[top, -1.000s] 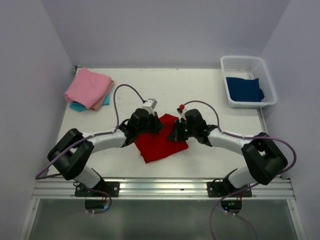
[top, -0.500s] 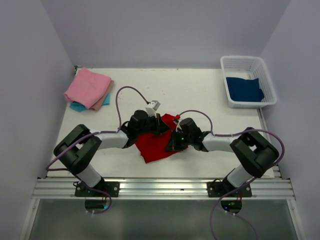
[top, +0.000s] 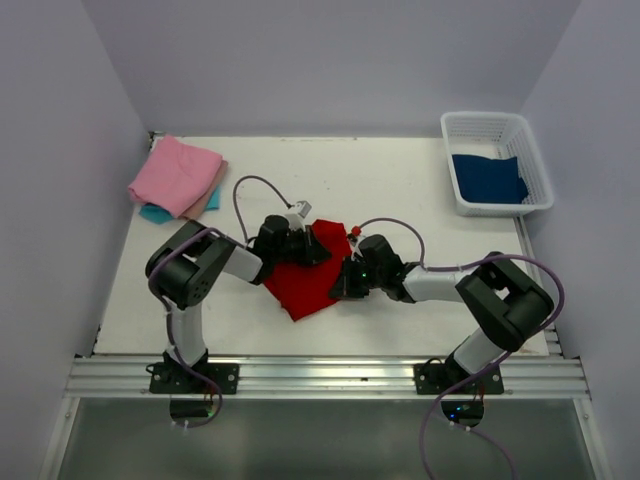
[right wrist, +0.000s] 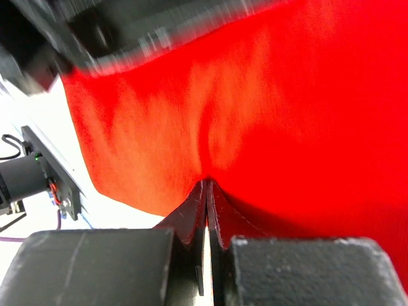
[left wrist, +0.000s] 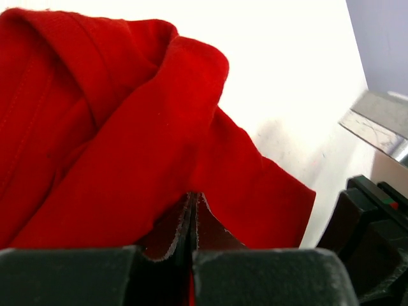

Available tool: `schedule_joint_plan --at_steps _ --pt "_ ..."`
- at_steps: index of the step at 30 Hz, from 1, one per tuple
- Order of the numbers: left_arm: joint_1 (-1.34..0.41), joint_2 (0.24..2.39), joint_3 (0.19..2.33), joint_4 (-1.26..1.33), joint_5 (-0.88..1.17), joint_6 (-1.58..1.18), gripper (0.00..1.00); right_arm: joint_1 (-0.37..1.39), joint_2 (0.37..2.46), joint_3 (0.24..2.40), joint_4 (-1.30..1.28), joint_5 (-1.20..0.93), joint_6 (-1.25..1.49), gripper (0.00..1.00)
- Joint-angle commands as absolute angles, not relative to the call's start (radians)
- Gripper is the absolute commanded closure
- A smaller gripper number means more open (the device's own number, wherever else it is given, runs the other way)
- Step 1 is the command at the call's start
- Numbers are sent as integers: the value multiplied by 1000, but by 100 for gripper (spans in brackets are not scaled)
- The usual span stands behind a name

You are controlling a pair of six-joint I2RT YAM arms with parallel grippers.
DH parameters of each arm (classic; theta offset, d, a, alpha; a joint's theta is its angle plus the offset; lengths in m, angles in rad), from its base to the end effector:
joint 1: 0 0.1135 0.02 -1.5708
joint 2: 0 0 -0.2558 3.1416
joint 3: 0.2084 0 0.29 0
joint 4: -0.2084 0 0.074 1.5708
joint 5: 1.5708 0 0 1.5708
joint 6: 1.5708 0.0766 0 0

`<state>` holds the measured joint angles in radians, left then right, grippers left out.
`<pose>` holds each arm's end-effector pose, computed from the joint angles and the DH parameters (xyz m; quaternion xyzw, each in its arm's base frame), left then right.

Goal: Fold and stack the t-shirts
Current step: Smooth out wrinkles on the folded tshirt

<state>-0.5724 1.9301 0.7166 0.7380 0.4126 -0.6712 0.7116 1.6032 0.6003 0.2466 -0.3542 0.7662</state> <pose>0.3142 -0.2390 0.0421 0.0653 0.8399 -0.4390 0.3124 0.2383 0.2406 0.0622 -0.0451 0.9054 0.3822 0.1793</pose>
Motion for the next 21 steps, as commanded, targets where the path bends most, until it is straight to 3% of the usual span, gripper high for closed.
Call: schedule_joint_plan --at_steps 1,10,17,21 --pt "-473 1964 741 657 240 -585 100 719 1603 592 210 -330 749 100" --pt "-330 2023 883 535 224 -497 100 719 1631 592 207 -322 742 100" --pt "-298 2016 842 564 302 -512 100 718 1618 610 204 -344 727 100" --pt "-298 1985 769 632 331 -534 100 719 1600 777 79 -315 655 100"
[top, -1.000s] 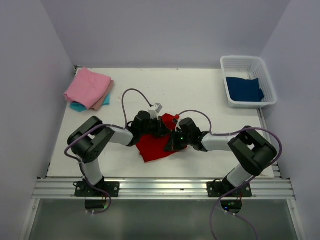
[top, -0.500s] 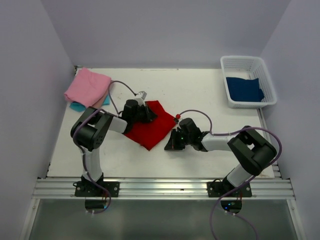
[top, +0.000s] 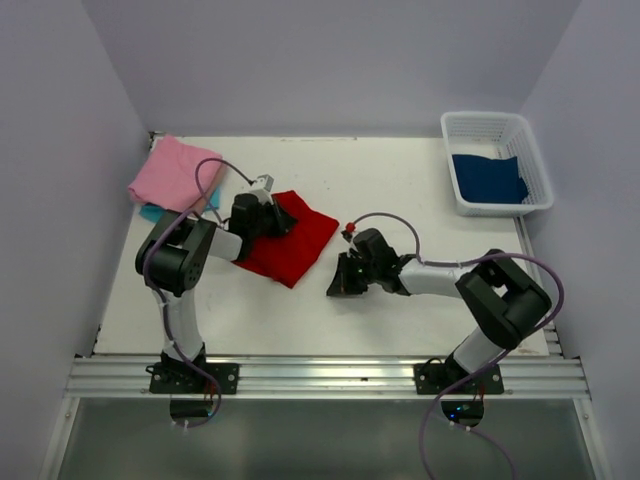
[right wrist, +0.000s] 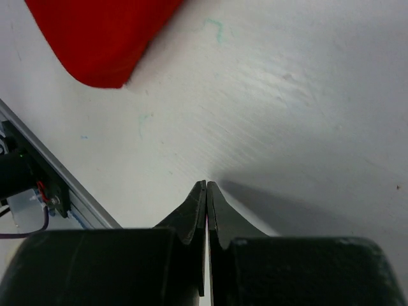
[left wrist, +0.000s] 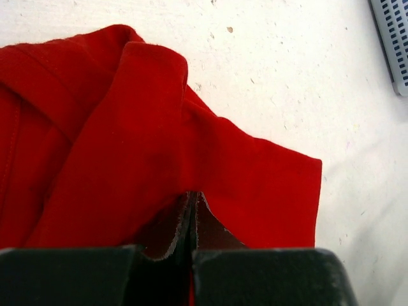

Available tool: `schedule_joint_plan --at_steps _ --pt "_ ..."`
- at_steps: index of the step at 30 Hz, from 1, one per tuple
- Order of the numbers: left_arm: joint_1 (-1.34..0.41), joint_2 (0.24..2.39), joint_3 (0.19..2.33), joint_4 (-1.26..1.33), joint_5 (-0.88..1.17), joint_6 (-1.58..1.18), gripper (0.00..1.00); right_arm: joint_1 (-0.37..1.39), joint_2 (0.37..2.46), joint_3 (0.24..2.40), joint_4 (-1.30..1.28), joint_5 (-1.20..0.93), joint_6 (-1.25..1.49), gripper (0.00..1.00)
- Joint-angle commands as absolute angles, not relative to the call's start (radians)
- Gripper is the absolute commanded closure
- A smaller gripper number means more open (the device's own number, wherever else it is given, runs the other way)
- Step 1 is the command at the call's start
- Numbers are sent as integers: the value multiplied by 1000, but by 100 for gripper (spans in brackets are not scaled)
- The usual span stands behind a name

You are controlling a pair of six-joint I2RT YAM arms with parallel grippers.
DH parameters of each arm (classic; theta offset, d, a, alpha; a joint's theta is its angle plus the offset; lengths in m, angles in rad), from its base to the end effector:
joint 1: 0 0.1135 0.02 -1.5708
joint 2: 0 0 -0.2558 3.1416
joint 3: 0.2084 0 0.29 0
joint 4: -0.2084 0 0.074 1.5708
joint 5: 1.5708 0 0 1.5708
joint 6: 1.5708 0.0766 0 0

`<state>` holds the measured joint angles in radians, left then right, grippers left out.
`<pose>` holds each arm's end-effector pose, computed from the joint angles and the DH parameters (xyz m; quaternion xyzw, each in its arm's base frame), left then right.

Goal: Fold and stack the t-shirts
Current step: Smooth out wrinkles on the folded tshirt

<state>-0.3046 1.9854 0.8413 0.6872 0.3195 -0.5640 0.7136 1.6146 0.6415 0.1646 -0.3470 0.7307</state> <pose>0.3999 -0.1509 0.0494 -0.0250 0.8419 -0.3421 0.4166 0.2410 0.2431 0.0627 -0.0564 0.9148 0.3624 0.1690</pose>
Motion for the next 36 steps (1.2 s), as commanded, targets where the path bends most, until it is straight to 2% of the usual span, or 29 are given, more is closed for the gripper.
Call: schedule_joint_plan --at_steps 1,8,15,24,36 --pt "-298 1979 761 630 328 -529 100 716 1612 813 65 -310 644 100" --pt "-298 1950 781 594 334 -523 100 707 1802 1124 3 -319 597 100" --pt "-298 1924 775 592 347 -529 100 707 1942 1221 -78 -247 581 100" --pt "-298 1908 750 618 376 -546 100 709 2080 1154 -25 -196 597 100" --pt "-239 1907 870 465 279 -483 100 709 1891 816 -34 -78 620 100"
